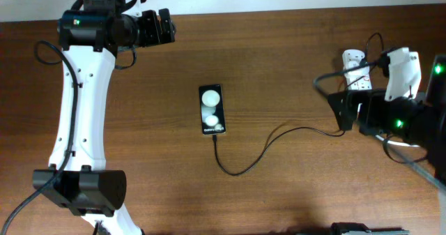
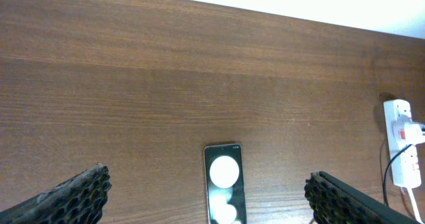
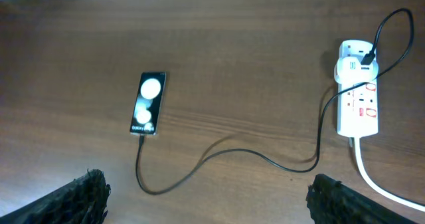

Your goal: Plug charger to phone and switch on socket

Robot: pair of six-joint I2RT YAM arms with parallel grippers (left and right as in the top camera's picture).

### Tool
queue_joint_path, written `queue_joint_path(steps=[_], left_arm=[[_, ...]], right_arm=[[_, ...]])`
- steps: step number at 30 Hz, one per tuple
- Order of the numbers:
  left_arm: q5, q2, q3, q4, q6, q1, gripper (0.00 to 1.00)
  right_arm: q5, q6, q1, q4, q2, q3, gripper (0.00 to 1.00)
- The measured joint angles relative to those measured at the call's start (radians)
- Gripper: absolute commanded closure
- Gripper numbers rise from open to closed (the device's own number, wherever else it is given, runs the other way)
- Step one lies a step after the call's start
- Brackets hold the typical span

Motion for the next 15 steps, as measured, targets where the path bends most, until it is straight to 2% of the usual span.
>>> queue_joint_path(steps=[2, 7, 11, 15], left_arm=[[0.001, 0.0, 0.0, -0.001, 0.0, 0.0, 0.01], [-0.004, 0.0, 0.0, 0.001, 0.0, 0.0, 0.01], [-0.003, 0.0, 0.0, 0.001, 0.0, 0.0, 0.01], [-0.003, 0.0, 0.0, 0.0, 0.0, 0.0, 0.01]], right_arm=[[0.011, -0.006, 0.006, 0.157, -0.077, -0.105, 0.01], [0.021, -0.011, 0.01, 0.562, -0.307, -0.514, 0.01], [0.023, -0.016, 0.01, 0.816, -0.575, -0.822, 0.01], [0.023, -0.019, 0.01, 1.173, -0.784, -1.13, 0.01]])
